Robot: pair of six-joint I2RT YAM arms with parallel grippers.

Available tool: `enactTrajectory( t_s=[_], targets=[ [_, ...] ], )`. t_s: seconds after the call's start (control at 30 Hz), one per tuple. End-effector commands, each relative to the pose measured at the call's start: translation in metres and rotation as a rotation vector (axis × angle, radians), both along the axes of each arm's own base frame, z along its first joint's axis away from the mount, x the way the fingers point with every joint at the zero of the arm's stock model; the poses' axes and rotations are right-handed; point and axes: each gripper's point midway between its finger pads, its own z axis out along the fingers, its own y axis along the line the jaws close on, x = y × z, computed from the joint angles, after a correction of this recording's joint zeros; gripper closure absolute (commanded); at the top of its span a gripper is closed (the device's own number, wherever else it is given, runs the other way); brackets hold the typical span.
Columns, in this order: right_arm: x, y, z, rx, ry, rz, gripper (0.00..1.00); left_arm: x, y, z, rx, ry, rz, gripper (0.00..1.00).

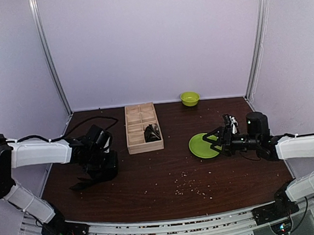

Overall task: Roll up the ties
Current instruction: Pick up the tie from the corner of the board, then pass from the left arm to the right

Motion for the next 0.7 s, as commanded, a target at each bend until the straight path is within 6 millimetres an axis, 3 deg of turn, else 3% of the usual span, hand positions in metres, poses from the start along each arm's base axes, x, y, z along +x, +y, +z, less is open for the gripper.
enactTrajectory(
  t_s=[0.0,0.13,0.3,0.47,0.67],
  targets=[
    [-0.002,0.011,0.010,0.107,0.025,-0.018,0.08,-0.016,-0.096,0.097,-0.165,-0.259,-0.369,1.00],
    [-0.013,0.036,0.031,0.165,0.007,0.028,0.07,-0.056,-0.151,0.165,-0.420,-0.383,-0.635,1.00],
    [-0.028,0.060,0.069,0.328,0.003,0.081,0.06,-0.090,-0.184,0.233,-0.675,-0.519,-0.856,1.00],
    [-0.046,0.083,0.103,0.456,-0.009,0.136,0.04,-0.100,-0.206,0.252,-0.734,-0.569,-0.939,1.00],
    [-0.059,0.111,0.117,0.606,0.070,0.209,0.00,-0.103,-0.217,0.260,-0.752,-0.590,-0.973,0.99]
  ],
)
